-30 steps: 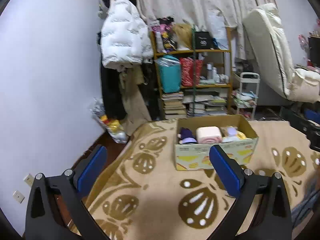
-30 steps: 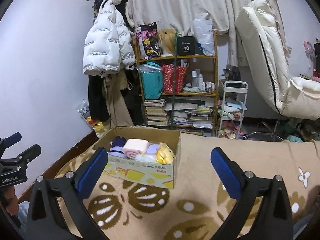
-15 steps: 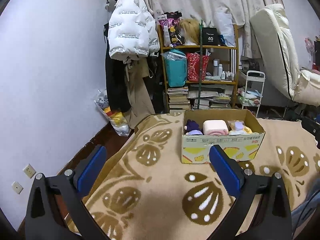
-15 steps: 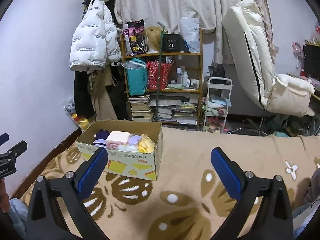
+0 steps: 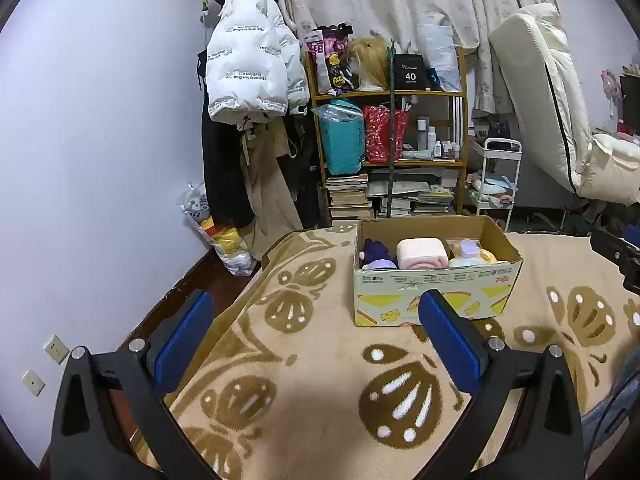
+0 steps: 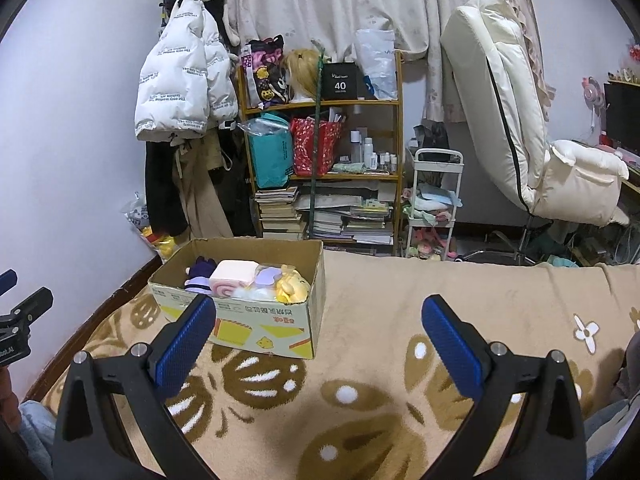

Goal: Organize soft objects

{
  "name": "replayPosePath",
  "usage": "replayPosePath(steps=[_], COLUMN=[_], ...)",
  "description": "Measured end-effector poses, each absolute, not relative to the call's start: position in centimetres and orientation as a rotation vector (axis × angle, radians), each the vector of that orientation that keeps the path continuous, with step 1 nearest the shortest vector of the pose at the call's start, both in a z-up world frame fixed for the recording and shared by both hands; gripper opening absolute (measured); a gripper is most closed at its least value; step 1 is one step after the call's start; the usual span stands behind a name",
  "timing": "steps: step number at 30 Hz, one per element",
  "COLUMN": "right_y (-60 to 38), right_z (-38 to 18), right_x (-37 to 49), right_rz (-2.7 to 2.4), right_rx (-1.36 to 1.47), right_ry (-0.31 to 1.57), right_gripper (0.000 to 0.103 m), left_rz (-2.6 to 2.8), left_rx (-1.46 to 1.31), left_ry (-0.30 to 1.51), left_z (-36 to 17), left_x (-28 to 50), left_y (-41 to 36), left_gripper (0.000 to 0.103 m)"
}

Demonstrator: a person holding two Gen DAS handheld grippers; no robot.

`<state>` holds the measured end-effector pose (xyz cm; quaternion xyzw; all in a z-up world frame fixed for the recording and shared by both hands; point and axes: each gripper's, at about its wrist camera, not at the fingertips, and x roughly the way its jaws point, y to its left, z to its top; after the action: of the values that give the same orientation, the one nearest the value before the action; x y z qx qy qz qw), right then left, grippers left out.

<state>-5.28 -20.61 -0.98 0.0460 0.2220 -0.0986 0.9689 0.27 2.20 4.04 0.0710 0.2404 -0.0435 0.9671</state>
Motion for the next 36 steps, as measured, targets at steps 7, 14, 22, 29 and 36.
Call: replayPosePath(steps=[7,14,22,29,36], right_y=[-20.6,-20.3,-19.7,-19.5,-19.4], right_z=[-1.0,-1.0,-0.8,-0.9,-0.8], right_x=[-5.2,-5.2,-5.1,-5.0,-5.0], right_rz=[-0.197,-0.201,-0.21,-0.212,-0.213], right_rx=[0.094,0.096,0.096,0.097,0.099], right_ry=[0.449,0.448,0.437,0.438,0.433], right_gripper=[0.103,0.103,0.103,0.103,0.103], left_rz=[-0.09,-0.09,-0.095,-0.091,-0.086], left_rx=[0.15,0.166,0.184,0.191,0.191], left_ry=[0.483,0.481,0.481,0.476,0.474], left_z=[4.0,4.0,3.8,3.7,3.7], left_x=[0.1,0.1,0.1,0.1,0.1], left_y=[1.9,1.8,1.4,1.2,1.3], left_gripper=[0.101,0.101,0.101,0.101,0.101])
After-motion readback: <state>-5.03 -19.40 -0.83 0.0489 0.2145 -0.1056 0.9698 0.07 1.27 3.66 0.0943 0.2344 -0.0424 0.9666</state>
